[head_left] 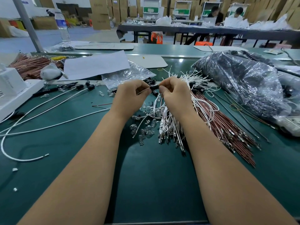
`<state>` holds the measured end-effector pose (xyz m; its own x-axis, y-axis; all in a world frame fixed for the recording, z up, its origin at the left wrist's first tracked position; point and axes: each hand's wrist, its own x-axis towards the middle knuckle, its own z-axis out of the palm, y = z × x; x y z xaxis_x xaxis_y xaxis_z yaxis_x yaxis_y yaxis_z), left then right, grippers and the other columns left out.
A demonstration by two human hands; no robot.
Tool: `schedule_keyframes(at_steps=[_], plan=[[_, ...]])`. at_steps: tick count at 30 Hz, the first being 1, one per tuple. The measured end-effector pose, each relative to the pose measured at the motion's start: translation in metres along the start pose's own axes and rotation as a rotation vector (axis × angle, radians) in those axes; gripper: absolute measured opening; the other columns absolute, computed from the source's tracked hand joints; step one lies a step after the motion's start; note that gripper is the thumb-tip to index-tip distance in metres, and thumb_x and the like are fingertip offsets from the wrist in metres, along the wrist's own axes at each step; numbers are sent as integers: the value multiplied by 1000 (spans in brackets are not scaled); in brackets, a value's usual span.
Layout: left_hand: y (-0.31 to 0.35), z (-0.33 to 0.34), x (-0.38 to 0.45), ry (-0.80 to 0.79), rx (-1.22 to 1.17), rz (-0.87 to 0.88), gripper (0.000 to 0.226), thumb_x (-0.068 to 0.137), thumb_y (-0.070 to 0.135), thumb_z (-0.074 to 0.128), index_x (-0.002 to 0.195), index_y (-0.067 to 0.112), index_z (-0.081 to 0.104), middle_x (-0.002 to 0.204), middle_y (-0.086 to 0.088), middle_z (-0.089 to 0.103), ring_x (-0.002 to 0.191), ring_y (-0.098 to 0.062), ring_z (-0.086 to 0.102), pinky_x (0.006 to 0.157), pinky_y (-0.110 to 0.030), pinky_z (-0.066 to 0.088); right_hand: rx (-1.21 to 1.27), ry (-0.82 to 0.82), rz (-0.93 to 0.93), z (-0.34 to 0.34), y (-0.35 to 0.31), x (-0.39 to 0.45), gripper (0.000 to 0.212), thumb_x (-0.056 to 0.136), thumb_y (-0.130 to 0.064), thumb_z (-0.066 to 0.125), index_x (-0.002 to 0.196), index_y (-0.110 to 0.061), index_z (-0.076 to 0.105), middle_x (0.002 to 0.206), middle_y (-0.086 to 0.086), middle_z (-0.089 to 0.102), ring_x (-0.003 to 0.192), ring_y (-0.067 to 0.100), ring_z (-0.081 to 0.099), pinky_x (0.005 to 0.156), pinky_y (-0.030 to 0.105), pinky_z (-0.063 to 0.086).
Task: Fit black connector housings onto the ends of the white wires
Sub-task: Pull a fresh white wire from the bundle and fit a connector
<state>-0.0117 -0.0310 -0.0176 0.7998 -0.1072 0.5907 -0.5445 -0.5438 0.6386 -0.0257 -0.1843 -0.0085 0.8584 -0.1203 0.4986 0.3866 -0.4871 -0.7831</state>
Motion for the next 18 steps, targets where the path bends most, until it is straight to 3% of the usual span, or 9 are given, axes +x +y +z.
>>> schedule_keyframes(at_steps=[2, 5, 10, 13, 18], plan=[[1, 0, 0, -23, -6, -4, 3, 87, 15, 69, 85, 16, 70, 74, -4, 67, 66, -18, 59, 65, -33, 50, 9, -4, 1, 1, 0, 0, 13, 91, -5, 61, 86, -17, 63, 71, -7, 61, 63, 5, 56, 61, 18, 45], [0, -1, -2, -40, -51, -16, 7, 88, 14, 68, 81, 16, 67, 72, -7, 69, 67, -28, 62, 64, -37, 50, 32, 8, 13, 0, 0, 0, 9, 90, -6, 63, 88, -14, 66, 73, -6, 62, 66, 8, 58, 66, 22, 49], [0, 0, -3, -53, -181, -79, 7, 89, 12, 67, 83, 11, 67, 72, -7, 68, 66, -18, 61, 68, -38, 53, 37, 41, 27, 1, 0, 1, 6, 88, -10, 67, 87, -15, 64, 74, -5, 63, 69, 10, 59, 69, 27, 52], [0, -1, -4, -40, -206, -83, 7, 90, 13, 67, 83, 12, 66, 73, -10, 69, 68, -23, 62, 70, -41, 54, 26, 66, 30, 1, -1, 1, 5, 88, -10, 67, 85, -15, 66, 73, -5, 64, 67, 10, 60, 68, 27, 53], [5, -2, -4, -13, -242, -105, 10, 89, 16, 68, 80, 11, 67, 73, -18, 67, 63, -18, 55, 60, -35, 48, 56, 47, 13, 7, -7, -4, 8, 85, -9, 66, 83, -16, 68, 71, -6, 66, 64, 7, 62, 63, 22, 52]])
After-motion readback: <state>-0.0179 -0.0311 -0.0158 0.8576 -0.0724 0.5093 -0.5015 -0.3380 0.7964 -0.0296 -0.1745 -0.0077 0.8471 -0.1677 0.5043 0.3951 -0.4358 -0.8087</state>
